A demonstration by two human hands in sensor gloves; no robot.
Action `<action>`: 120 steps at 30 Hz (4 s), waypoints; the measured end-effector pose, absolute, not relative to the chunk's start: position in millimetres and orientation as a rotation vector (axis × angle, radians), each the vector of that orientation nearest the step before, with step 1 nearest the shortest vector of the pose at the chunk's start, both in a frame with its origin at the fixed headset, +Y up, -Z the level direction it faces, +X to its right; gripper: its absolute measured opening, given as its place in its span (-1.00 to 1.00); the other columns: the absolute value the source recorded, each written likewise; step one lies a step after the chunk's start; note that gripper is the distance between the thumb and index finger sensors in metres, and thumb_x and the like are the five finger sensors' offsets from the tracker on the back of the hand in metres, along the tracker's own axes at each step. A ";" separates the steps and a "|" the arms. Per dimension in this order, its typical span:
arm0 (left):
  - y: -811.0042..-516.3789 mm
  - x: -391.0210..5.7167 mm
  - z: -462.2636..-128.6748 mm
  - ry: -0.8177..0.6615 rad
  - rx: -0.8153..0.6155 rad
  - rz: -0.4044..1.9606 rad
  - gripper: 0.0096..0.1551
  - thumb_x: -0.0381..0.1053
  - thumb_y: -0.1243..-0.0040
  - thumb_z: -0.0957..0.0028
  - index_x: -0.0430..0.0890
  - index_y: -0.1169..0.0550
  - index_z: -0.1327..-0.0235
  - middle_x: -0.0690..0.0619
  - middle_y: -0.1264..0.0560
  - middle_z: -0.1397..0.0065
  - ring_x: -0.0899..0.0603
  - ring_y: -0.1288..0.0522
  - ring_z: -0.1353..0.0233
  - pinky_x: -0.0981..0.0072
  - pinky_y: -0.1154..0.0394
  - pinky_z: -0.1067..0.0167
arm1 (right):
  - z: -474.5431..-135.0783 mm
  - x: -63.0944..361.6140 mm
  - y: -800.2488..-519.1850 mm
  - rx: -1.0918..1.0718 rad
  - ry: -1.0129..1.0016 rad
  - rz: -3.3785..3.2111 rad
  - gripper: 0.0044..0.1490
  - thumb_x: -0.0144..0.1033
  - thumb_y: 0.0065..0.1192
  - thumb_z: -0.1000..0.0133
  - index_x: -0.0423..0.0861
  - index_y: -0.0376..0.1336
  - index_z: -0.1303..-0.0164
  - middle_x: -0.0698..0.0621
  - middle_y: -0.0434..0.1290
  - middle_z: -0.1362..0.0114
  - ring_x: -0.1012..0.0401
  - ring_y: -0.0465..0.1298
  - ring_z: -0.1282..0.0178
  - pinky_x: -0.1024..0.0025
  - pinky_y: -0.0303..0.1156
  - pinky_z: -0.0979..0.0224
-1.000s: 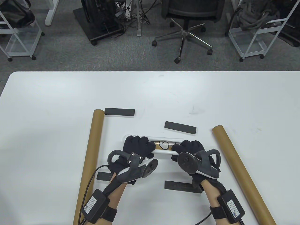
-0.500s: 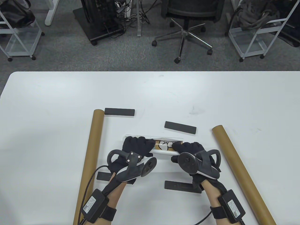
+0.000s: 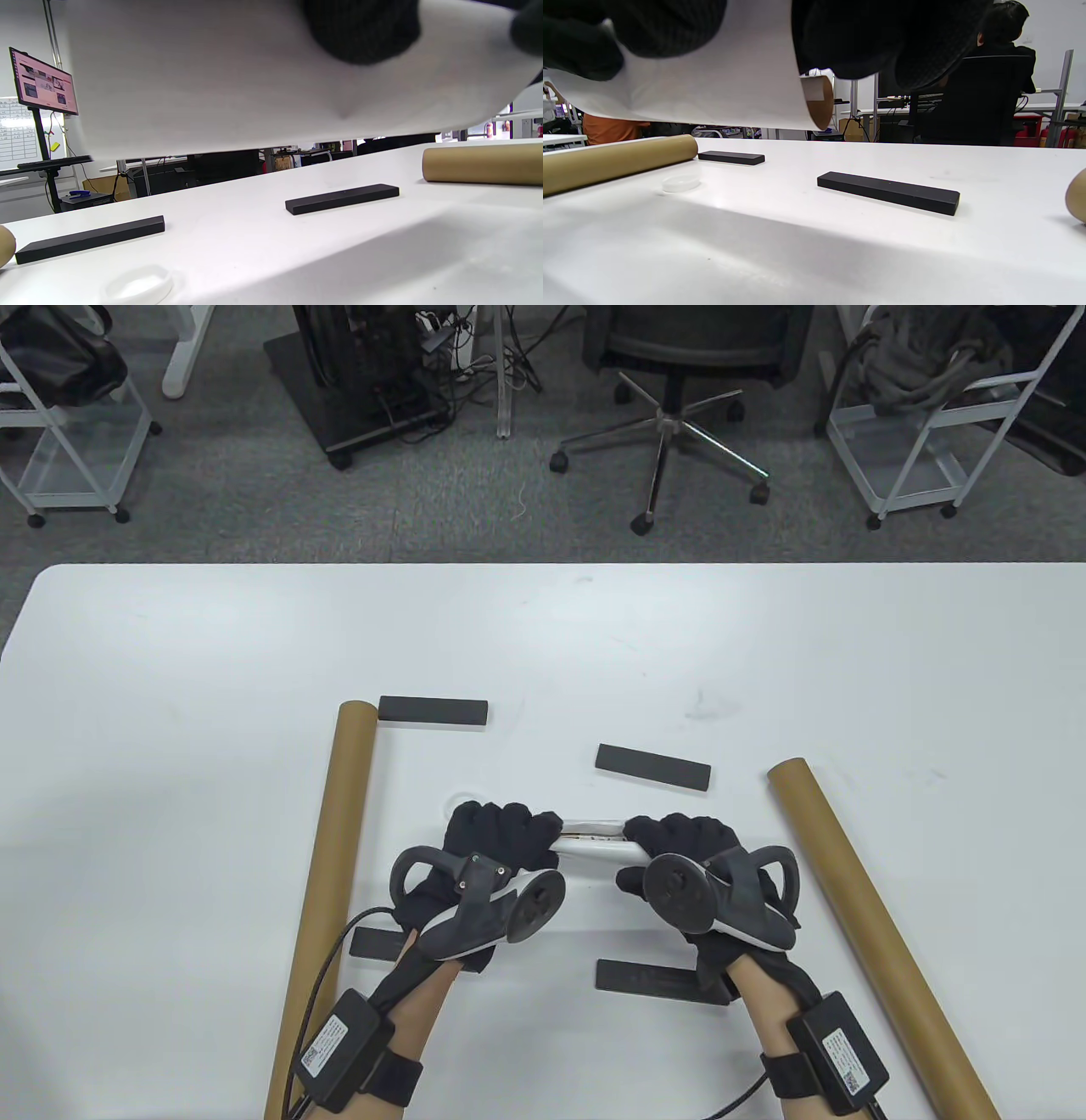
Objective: Roll up posters and store in mailing tubes
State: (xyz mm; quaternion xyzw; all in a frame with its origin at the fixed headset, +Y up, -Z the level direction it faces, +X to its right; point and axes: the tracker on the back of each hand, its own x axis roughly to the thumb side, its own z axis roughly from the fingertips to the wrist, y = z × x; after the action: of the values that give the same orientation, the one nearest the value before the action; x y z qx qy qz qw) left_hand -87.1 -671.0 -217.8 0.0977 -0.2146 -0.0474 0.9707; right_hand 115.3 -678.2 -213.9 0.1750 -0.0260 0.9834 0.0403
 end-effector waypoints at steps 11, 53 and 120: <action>-670.9 -86.6 -216.8 -0.433 0.199 -0.135 -0.47 0.22 -0.18 -0.02 0.29 -0.55 -0.31 0.11 -0.47 -0.46 -0.12 -0.53 -0.41 -0.14 -0.42 -0.55 | -212.1 113.2 -678.0 0.531 -0.121 3.022 -0.35 -0.01 0.14 -0.01 0.00 0.32 -0.29 0.03 0.52 -0.19 0.01 0.58 -0.07 -0.26 0.38 -0.46; -670.1 -83.7 -214.6 -0.449 0.207 -0.105 -0.34 0.24 -0.20 0.02 0.21 -0.49 -0.43 0.24 -0.61 -0.22 0.00 -0.64 -0.13 -0.04 -0.50 -0.48 | -216.2 116.8 -679.5 0.473 -0.028 3.046 -0.35 -0.07 0.17 -0.05 0.00 0.17 -0.34 0.02 0.46 -0.18 -0.03 0.51 -0.07 -0.34 0.31 -0.48; -673.9 -89.2 -219.4 -0.435 0.163 -0.070 -0.42 0.23 -0.19 -0.01 0.23 -0.52 -0.35 0.23 -0.63 -0.22 -0.03 -0.65 -0.17 -0.10 -0.49 -0.51 | -213.9 114.8 -677.2 0.497 -0.026 3.024 -0.37 -0.09 0.14 -0.07 -0.03 0.23 -0.35 0.01 0.47 -0.18 -0.01 0.54 -0.07 -0.32 0.33 -0.47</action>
State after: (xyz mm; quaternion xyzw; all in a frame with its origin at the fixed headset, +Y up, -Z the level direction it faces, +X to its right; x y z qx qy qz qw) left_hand -89.2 -673.9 -219.4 0.0807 -0.2153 -0.0346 0.9726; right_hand 114.8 -677.2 -213.9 0.1621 -0.0085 0.9860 0.0385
